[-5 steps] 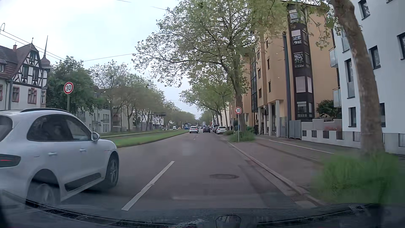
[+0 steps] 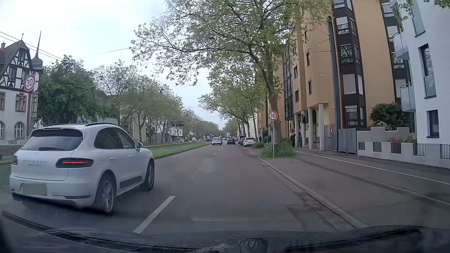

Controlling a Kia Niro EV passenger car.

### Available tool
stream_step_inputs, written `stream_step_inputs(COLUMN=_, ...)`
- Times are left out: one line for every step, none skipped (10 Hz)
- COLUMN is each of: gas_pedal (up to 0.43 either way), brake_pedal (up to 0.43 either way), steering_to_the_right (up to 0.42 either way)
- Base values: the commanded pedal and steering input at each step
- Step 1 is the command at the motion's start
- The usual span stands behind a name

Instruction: Follow the waypoints while adhering to traffic rules and regulations

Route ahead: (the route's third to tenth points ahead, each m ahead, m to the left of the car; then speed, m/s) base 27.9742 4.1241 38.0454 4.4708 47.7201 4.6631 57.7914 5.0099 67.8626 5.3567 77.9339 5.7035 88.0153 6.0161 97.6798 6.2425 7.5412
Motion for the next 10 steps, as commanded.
stream_step_inputs(gas_pedal=0.079, brake_pedal=0.000, steering_to_the_right=-0.004)
stream_step_inputs(gas_pedal=0.079, brake_pedal=0.000, steering_to_the_right=-0.004)
stream_step_inputs(gas_pedal=0.079, brake_pedal=0.000, steering_to_the_right=-0.004)
stream_step_inputs(gas_pedal=0.079, brake_pedal=0.000, steering_to_the_right=-0.004)
stream_step_inputs(gas_pedal=0.079, brake_pedal=0.000, steering_to_the_right=-0.004)
stream_step_inputs(gas_pedal=0.079, brake_pedal=0.000, steering_to_the_right=-0.004)
stream_step_inputs(gas_pedal=0.079, brake_pedal=0.000, steering_to_the_right=-0.003)
stream_step_inputs(gas_pedal=0.079, brake_pedal=0.000, steering_to_the_right=-0.003)
stream_step_inputs(gas_pedal=0.079, brake_pedal=0.000, steering_to_the_right=-0.003)
stream_step_inputs(gas_pedal=0.079, brake_pedal=0.000, steering_to_the_right=-0.003)
